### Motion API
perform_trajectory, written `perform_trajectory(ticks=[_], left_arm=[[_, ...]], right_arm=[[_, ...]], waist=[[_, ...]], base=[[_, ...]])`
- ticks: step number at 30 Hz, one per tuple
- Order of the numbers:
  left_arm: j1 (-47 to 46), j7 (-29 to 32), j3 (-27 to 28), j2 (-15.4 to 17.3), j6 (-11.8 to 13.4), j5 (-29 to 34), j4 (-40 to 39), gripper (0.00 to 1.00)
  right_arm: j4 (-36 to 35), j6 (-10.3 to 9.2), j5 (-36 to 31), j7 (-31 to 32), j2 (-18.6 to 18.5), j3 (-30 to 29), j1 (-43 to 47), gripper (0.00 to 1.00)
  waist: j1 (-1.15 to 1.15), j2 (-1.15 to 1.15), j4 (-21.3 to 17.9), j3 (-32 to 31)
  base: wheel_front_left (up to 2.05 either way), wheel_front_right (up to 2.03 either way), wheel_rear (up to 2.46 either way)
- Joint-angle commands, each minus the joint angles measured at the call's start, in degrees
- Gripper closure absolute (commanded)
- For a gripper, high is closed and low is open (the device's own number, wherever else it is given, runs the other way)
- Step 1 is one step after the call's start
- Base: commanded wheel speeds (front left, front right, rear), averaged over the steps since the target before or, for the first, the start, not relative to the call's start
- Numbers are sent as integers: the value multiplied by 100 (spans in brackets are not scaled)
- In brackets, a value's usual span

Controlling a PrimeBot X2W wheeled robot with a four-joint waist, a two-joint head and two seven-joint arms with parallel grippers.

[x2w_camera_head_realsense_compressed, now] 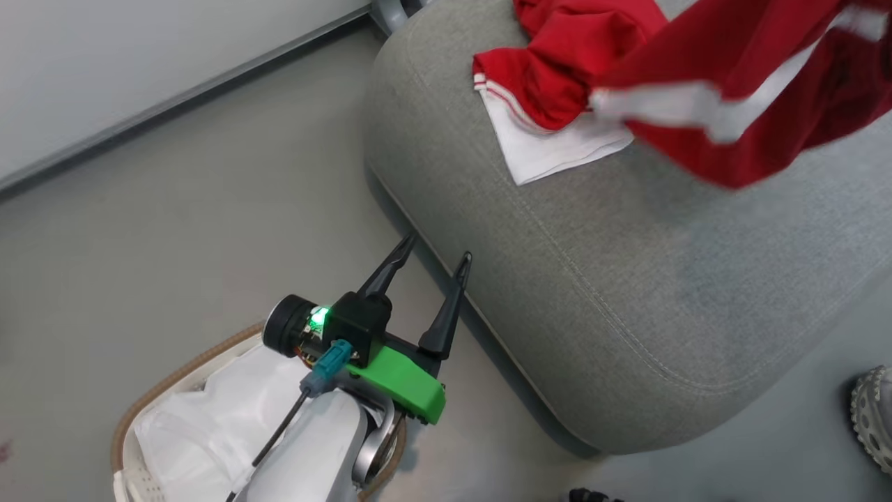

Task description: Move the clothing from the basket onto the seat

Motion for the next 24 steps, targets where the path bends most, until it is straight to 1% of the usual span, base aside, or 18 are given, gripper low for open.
perform_trajectory(ticks=[1,2,4,8,10,12,16,18,24], left_arm=[[-136,2,-27,35,-25,63,3,0],[-190,3,-71,35,-38,64,4,0],[-265,3,-123,34,-50,86,19,0],[-425,2,-219,32,-72,109,51,0],[-503,2,-287,32,-84,111,52,0],[-573,3,-328,32,-90,105,46,0],[-713,2,-425,33,-99,107,26,0],[-770,2,-437,32,-90,124,26,0],[-837,2,-430,30,-94,135,-31,0]], right_arm=[[104,-8,-125,0,-141,-26,-277,100],[188,-8,-216,-1,-279,-94,-534,100],[340,-8,-392,0,-432,-207,-936,100],[758,-8,-752,0,-503,-466,-1536,100],[991,-8,-947,0,-505,-489,-1690,100],[1199,-8,-1046,1,-431,-573,-1723,100],[1542,-8,-1197,1,-236,-759,-1349,100],[1684,-8,-1165,0,-49,-965,-1148,100],[2087,-8,-1224,0,521,-1276,-175,100]], waist=[[0,0,328,419],[0,0,406,501],[0,0,532,648],[0,0,790,896],[0,0,928,1024],[0,0,1062,1142],[0,0,1325,1397],[0,0,1420,1506],[0,0,1565,1680]], base=[[0,0,0],[0,0,0],[0,0,0],[0,0,0],[0,0,0],[0,0,0],[0,0,0],[0,0,0],[0,0,0]])
